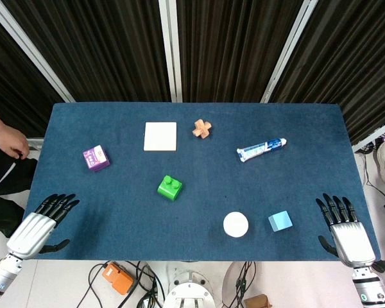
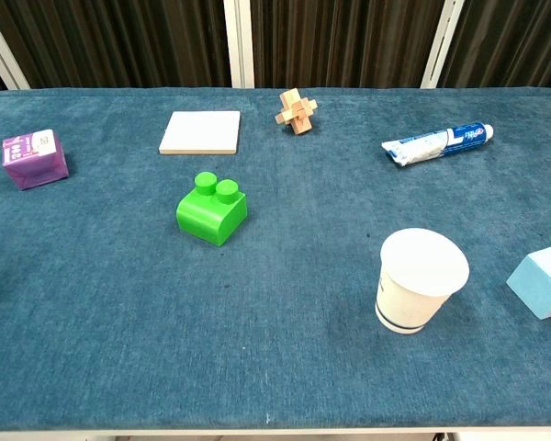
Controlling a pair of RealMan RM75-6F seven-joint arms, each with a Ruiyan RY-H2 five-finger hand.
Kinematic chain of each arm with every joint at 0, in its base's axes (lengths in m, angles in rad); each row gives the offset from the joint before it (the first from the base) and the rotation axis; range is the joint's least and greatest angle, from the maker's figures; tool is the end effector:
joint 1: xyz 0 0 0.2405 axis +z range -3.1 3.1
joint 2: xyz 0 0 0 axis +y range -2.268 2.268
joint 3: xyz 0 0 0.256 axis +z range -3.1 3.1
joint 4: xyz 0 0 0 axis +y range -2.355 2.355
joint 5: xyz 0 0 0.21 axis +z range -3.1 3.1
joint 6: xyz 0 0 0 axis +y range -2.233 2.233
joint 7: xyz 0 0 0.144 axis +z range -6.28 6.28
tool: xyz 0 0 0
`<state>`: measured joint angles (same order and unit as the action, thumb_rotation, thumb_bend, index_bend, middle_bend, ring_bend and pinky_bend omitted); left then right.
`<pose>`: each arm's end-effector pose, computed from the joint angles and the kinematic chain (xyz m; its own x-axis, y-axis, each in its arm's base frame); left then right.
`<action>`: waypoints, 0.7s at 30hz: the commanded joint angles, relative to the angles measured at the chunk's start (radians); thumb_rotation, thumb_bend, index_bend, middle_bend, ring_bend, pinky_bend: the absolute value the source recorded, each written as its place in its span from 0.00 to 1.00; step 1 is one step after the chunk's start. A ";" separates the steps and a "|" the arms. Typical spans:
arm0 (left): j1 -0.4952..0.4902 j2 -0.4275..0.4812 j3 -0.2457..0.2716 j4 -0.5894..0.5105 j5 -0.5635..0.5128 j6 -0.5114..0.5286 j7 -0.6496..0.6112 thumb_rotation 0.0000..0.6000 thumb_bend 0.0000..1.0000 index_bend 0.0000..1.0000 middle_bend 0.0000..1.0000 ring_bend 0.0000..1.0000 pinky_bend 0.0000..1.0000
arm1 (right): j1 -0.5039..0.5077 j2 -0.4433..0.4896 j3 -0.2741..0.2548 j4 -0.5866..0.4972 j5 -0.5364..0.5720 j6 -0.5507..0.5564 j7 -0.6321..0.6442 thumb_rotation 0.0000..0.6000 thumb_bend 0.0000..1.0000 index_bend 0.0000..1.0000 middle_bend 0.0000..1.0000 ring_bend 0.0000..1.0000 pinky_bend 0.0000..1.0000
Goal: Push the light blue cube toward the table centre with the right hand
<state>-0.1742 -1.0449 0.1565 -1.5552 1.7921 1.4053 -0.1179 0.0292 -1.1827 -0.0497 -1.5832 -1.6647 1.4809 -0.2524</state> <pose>-0.3023 0.1551 0.1364 0.4687 0.2587 0.8446 0.8635 -0.3357 -0.3764 -0.3049 -0.1405 0.1188 0.5941 -0.0938 0.7989 -0.8018 -0.1482 0.5789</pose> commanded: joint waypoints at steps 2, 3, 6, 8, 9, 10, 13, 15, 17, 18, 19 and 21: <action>0.000 0.000 -0.001 0.001 -0.001 0.004 -0.004 1.00 0.16 0.00 0.00 0.00 0.01 | 0.008 -0.004 0.000 0.003 0.001 -0.015 -0.004 1.00 0.42 0.00 0.00 0.00 0.00; 0.001 0.001 -0.002 0.001 -0.002 0.007 -0.005 1.00 0.16 0.00 0.00 0.00 0.01 | 0.012 -0.006 0.000 0.003 0.002 -0.021 -0.005 1.00 0.42 0.00 0.00 0.00 0.00; 0.008 -0.001 -0.012 0.002 -0.012 0.027 -0.001 1.00 0.16 0.00 0.00 0.00 0.01 | 0.035 -0.016 -0.004 0.004 -0.001 -0.066 -0.012 1.00 0.42 0.00 0.00 0.00 0.00; 0.017 -0.004 -0.019 0.005 -0.022 0.043 0.004 1.00 0.16 0.00 0.00 0.00 0.01 | 0.071 -0.019 -0.007 0.001 -0.008 -0.123 -0.011 1.00 0.42 0.00 0.00 0.00 0.00; 0.020 -0.006 -0.022 0.005 -0.027 0.048 0.007 1.00 0.16 0.00 0.00 0.00 0.01 | 0.088 -0.020 -0.006 -0.001 -0.005 -0.155 -0.014 1.00 0.42 0.00 0.00 0.00 0.00; 0.023 -0.008 -0.025 0.006 -0.032 0.053 0.011 1.00 0.16 0.00 0.00 0.00 0.01 | 0.107 -0.023 -0.003 -0.005 -0.001 -0.187 -0.026 1.00 0.42 0.00 0.00 0.00 0.00; 0.033 -0.015 -0.033 0.006 -0.046 0.065 0.028 1.00 0.16 0.00 0.00 0.00 0.01 | 0.174 -0.043 0.016 -0.024 0.027 -0.300 -0.103 1.00 0.42 0.00 0.00 0.00 0.00; 0.037 -0.018 -0.037 0.005 -0.048 0.072 0.034 1.00 0.16 0.00 0.00 0.00 0.01 | 0.203 -0.057 0.029 -0.035 0.051 -0.349 -0.153 1.00 0.42 0.01 0.00 0.00 0.00; 0.040 -0.019 -0.038 0.006 -0.048 0.077 0.034 1.00 0.16 0.00 0.00 0.00 0.01 | 0.230 -0.077 0.043 -0.041 0.081 -0.393 -0.201 1.00 0.42 0.05 0.03 0.00 0.00; 0.040 -0.019 -0.038 0.006 -0.048 0.078 0.034 1.00 0.16 0.00 0.00 0.00 0.01 | 0.239 -0.086 0.048 -0.041 0.093 -0.407 -0.216 1.00 0.42 0.08 0.05 0.00 0.00; 0.041 -0.019 -0.038 0.006 -0.049 0.079 0.034 1.00 0.16 0.00 0.00 0.00 0.01 | 0.248 -0.095 0.052 -0.040 0.103 -0.419 -0.228 1.00 0.42 0.11 0.07 0.00 0.01; 0.042 -0.019 -0.039 0.007 -0.050 0.080 0.032 1.00 0.16 0.00 0.00 0.00 0.01 | 0.266 -0.115 0.057 -0.033 0.120 -0.443 -0.238 1.00 0.42 0.25 0.17 0.05 0.08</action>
<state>-0.1322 -1.0636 0.1177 -1.5486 1.7423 1.4849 -0.0854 0.2760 -1.2786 -0.0041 -1.6158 -1.5627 1.0590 -0.4738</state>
